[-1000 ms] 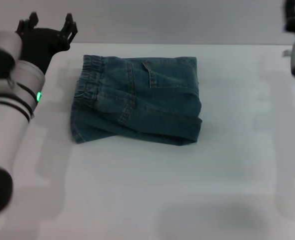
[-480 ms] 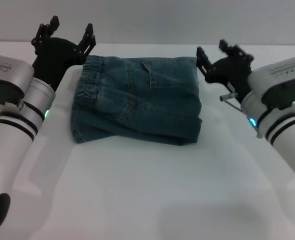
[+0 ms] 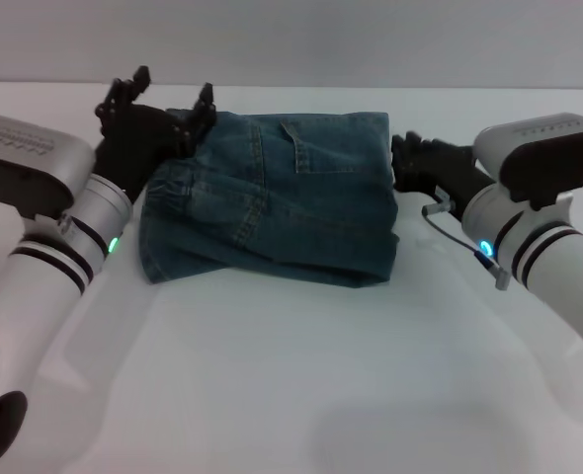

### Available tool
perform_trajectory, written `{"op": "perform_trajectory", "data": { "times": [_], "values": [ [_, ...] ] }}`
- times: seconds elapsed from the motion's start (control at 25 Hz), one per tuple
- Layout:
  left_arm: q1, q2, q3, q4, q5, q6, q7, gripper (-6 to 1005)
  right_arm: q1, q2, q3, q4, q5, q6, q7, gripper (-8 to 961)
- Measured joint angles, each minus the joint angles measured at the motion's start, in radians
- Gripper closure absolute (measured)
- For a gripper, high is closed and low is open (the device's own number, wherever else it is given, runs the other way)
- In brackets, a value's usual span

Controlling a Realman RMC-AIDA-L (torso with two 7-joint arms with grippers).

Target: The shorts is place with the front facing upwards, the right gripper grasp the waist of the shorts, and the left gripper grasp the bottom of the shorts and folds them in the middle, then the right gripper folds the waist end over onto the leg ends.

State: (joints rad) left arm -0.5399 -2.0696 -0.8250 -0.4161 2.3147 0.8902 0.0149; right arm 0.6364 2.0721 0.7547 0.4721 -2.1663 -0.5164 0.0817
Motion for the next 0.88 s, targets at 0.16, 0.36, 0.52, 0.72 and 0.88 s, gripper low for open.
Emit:
{"op": "perform_trajectory", "data": {
  "times": [0.16, 0.36, 0.52, 0.72, 0.88],
  "values": [
    [-0.011, 0.0, 0.03, -0.001, 0.0, -0.029, 0.0, 185, 0.006, 0.002, -0.003, 0.006, 0.0, 0.056, 0.021, 788],
    [-0.014, 0.002, 0.047, -0.002, 0.0, -0.041, -0.007, 185, 0.008, 0.005, -0.012, 0.01, 0.0, 0.095, 0.031, 895],
    [-0.04, 0.007, 0.085, 0.011, 0.018, -0.113, -0.056, 185, 0.003, 0.005, -0.012, 0.011, 0.002, 0.107, 0.051, 927],
    [-0.072, 0.003, 0.089, 0.041, 0.058, -0.238, -0.082, 185, -0.032, -0.005, -0.007, 0.062, 0.0, 0.092, 0.055, 927],
    [-0.072, 0.001, 0.09, 0.046, 0.061, -0.288, -0.077, 185, -0.065, -0.031, 0.002, 0.12, -0.01, 0.074, 0.05, 926]
  ]
}}
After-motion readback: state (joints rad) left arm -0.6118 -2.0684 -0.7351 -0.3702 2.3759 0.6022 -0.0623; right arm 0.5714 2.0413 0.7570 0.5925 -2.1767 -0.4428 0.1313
